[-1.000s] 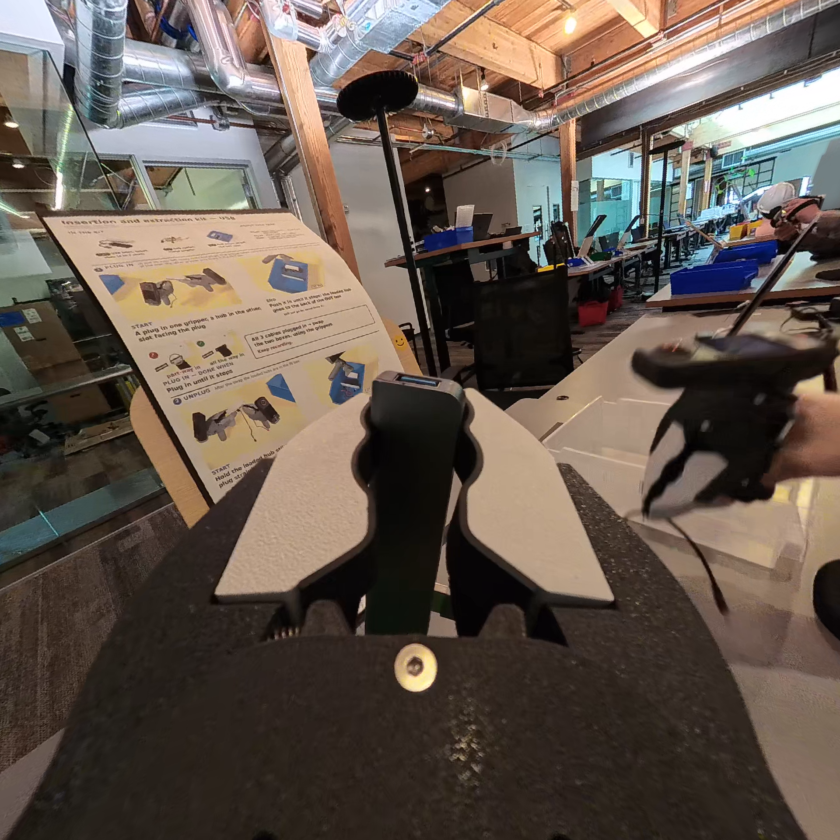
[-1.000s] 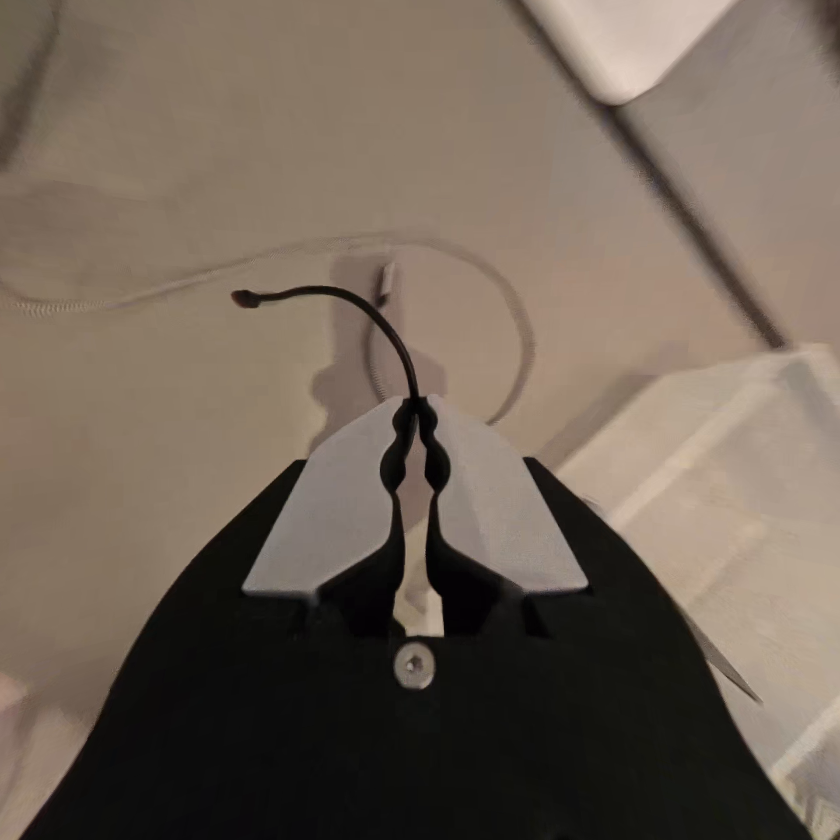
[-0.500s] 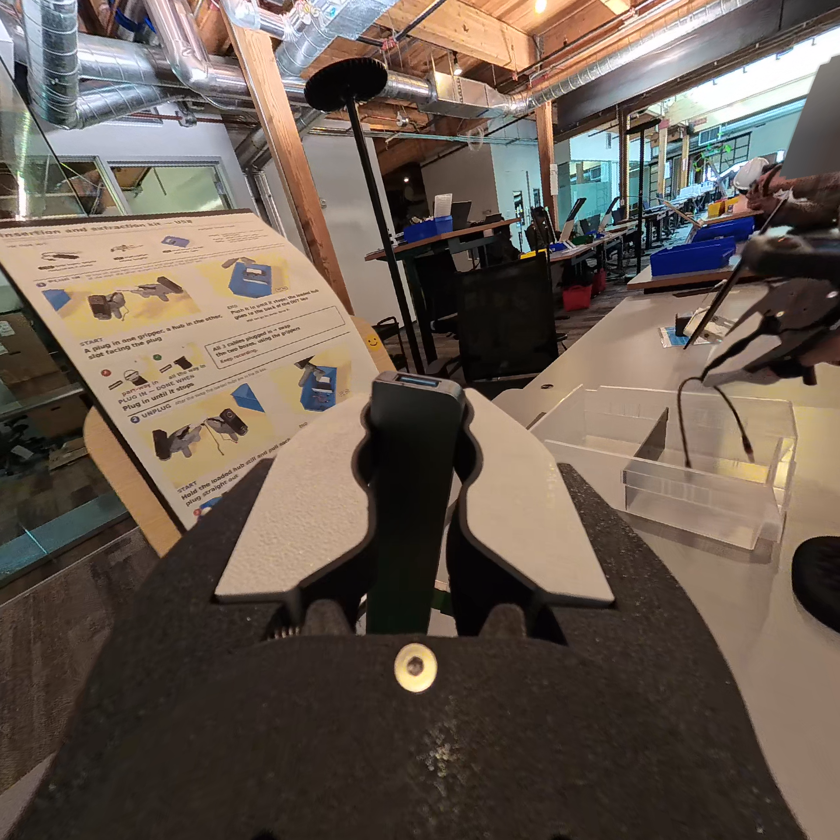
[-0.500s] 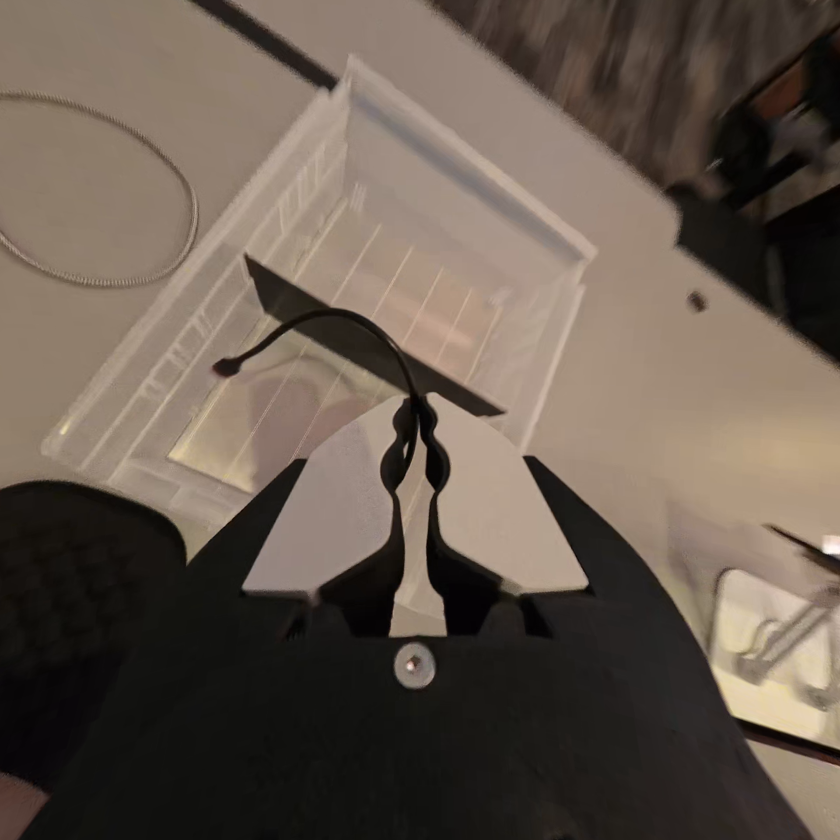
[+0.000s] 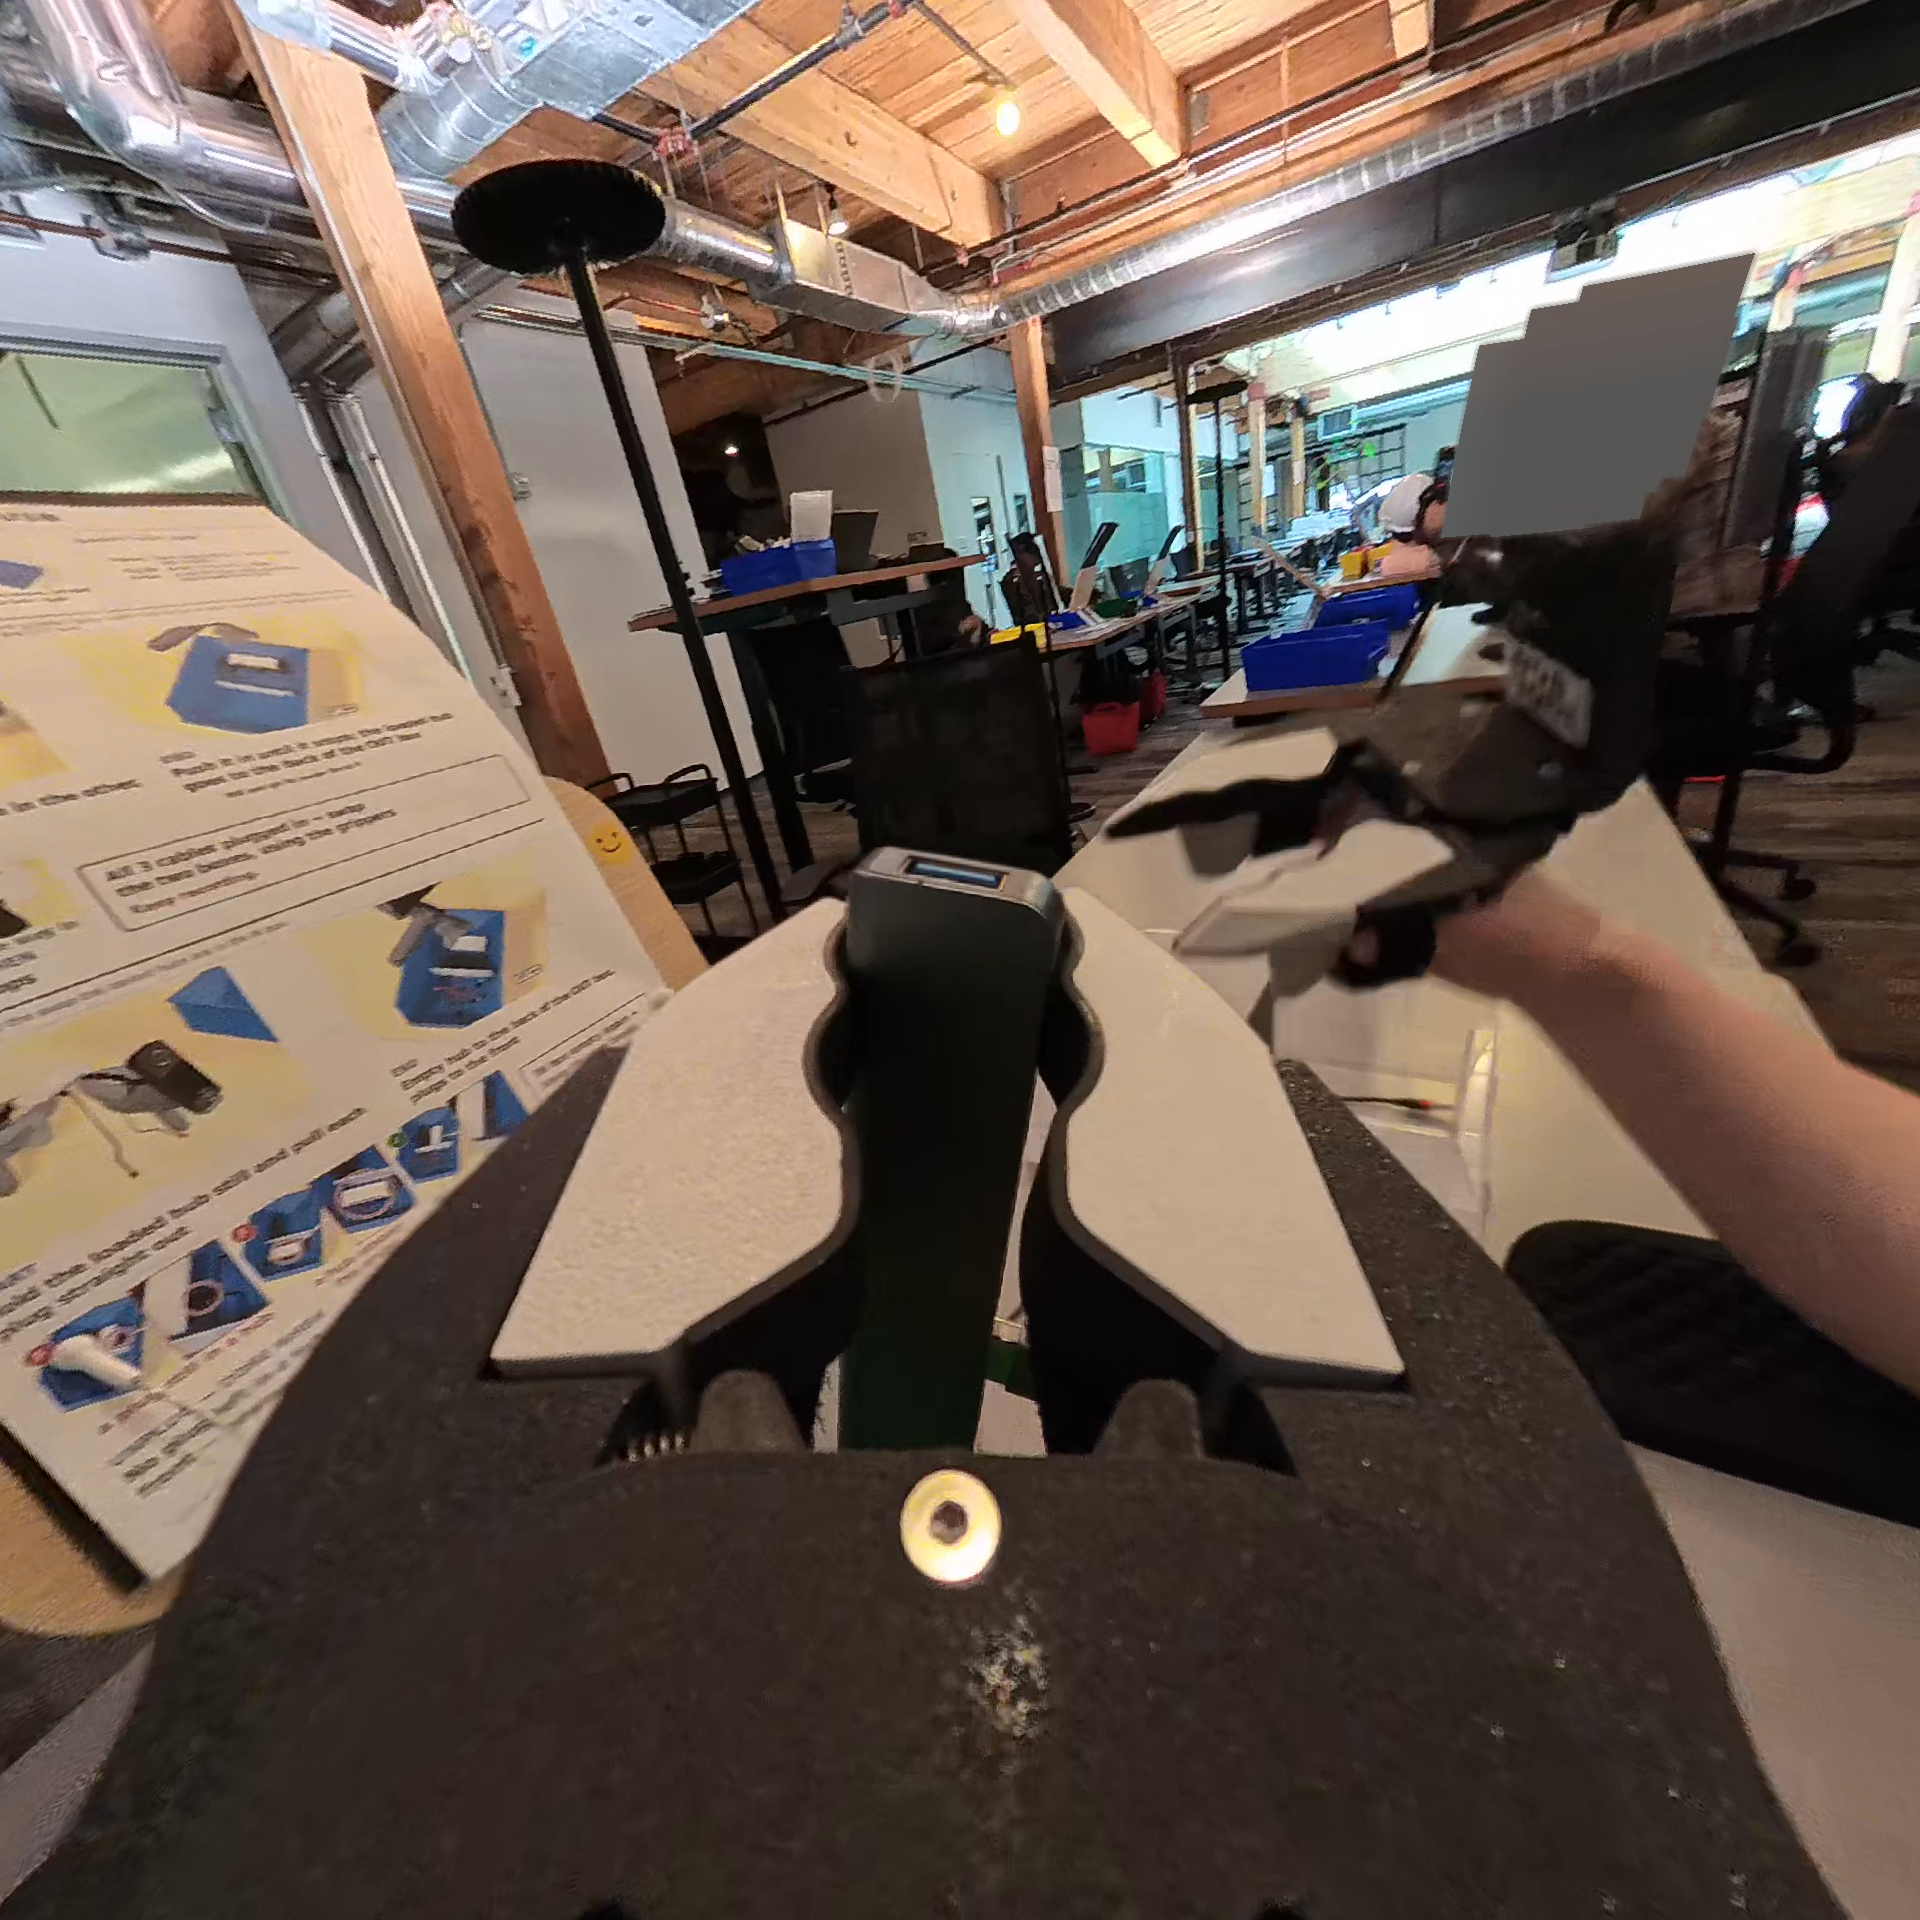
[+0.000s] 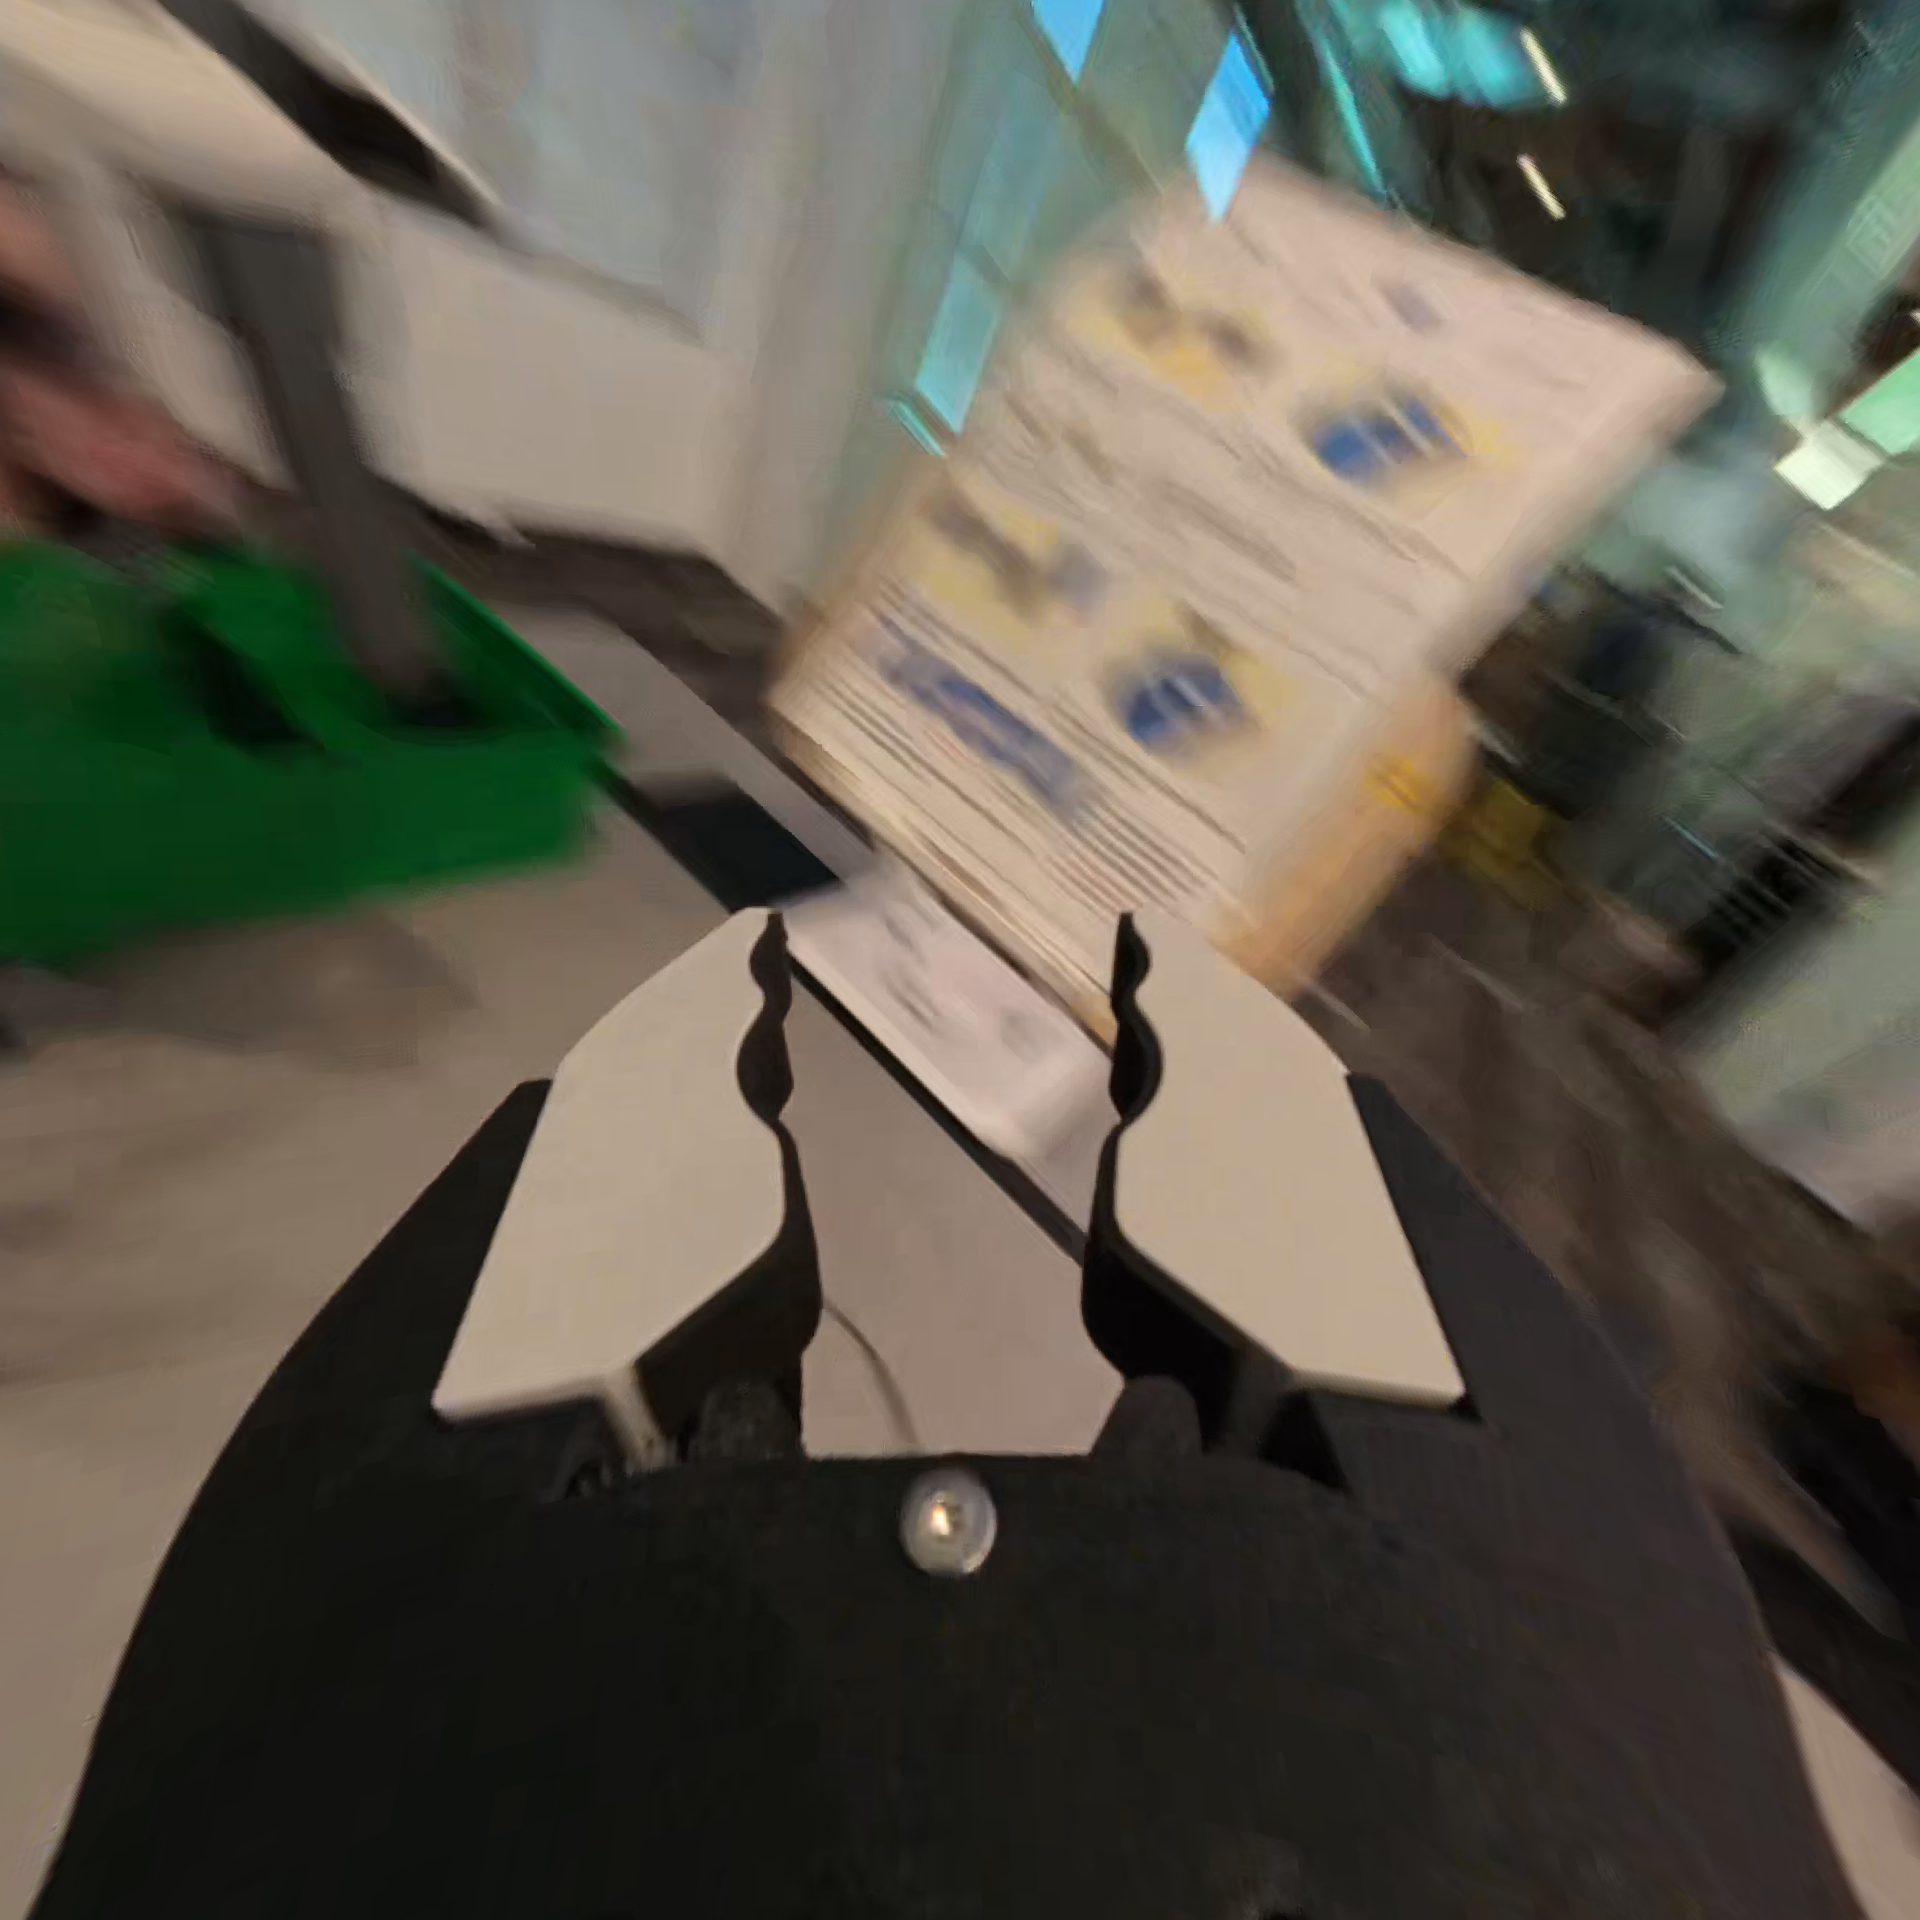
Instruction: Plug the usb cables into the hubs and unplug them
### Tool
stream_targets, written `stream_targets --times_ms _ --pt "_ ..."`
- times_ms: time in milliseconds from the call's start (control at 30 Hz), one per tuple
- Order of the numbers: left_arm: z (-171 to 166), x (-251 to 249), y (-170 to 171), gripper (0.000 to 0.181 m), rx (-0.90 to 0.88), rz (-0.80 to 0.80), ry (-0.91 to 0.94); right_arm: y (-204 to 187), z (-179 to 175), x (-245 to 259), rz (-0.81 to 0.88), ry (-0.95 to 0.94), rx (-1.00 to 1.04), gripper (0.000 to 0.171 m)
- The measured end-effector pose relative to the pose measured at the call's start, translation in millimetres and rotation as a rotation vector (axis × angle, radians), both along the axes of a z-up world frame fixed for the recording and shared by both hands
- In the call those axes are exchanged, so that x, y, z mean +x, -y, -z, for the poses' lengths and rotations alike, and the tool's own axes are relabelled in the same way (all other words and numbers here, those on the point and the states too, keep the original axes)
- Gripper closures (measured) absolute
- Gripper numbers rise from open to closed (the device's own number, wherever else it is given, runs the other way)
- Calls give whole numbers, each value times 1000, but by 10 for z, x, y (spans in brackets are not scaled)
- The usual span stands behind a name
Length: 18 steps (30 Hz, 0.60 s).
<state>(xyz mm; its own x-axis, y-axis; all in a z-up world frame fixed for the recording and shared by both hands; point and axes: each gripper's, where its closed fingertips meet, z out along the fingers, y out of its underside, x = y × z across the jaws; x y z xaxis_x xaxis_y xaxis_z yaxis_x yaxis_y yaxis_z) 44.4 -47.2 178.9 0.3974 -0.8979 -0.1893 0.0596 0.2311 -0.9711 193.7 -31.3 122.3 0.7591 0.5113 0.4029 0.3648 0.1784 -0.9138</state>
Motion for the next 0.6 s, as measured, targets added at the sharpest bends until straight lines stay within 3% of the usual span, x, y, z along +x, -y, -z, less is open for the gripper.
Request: stream_targets --times_ms 33,100,200,367,400,467,600 --pt "-18 17 49 149 -4 28 11 115 -36 -473 -174 -80 32 111" --pt "-48 60 158 150 -14 90 29 274 94 -1163 -408 -182 -10 112" --pt "-93 115 325 149 -35 191 56 227 446 -1584 -461 -162 -78 111" --pt "-67 272 547 149 -76 335 48 325 401 -1731 -494 -229 44 105" --pt "-46 312 578 149 -86 361 41 356 386 -1754 -501 -219 54 108" --pt "7 379 614 149 -106 404 20 387 398 -1756 -503 -164 50 138" --pt "77 326 572 151 -69 403 -37 296 436 -1526 -441 -13 -14 139"
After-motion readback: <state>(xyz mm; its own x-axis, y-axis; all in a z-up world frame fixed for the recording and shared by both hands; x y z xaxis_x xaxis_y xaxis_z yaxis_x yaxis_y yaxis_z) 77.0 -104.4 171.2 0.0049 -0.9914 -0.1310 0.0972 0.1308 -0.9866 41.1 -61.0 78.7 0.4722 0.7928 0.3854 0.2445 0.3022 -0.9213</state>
